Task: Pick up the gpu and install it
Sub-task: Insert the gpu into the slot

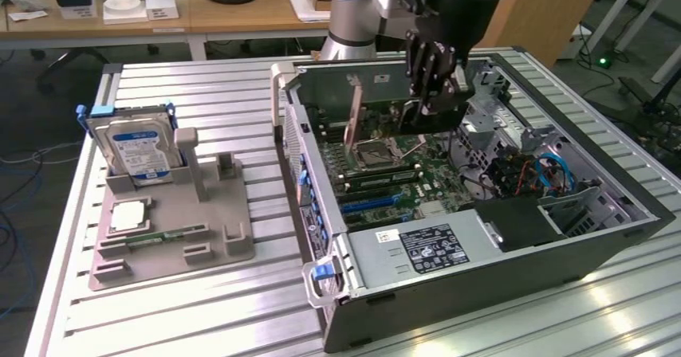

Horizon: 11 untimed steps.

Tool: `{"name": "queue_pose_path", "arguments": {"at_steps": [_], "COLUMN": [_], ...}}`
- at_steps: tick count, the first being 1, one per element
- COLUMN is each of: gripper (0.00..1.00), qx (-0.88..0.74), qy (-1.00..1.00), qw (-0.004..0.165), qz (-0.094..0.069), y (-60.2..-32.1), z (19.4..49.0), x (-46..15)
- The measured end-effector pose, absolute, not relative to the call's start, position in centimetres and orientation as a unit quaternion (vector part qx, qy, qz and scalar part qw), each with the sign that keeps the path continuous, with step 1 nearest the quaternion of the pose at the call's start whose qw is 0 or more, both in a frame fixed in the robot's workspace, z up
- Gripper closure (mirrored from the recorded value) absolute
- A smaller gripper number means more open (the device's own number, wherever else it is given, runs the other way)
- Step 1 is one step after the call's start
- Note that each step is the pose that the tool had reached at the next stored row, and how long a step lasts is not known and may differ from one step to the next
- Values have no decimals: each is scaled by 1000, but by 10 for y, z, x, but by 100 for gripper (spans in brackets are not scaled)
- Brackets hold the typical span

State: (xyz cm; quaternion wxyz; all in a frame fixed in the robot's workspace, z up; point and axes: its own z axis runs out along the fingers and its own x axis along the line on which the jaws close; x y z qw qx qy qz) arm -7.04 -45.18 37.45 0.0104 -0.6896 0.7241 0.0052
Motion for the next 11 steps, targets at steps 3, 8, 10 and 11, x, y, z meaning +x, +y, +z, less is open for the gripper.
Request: {"name": "queue_pose_path", "arguments": {"at_steps": [3, 8, 10, 11], "gripper": [73, 73, 73, 73], "qx": [-683, -674, -676, -677], "qy": [730, 738, 737, 736], "qw": [10, 10, 10, 10], "qz": [5, 5, 5, 5], "y": [-452, -452, -452, -452], "z": [369, 360, 356, 354], "x": [-70, -70, -71, -72]}}
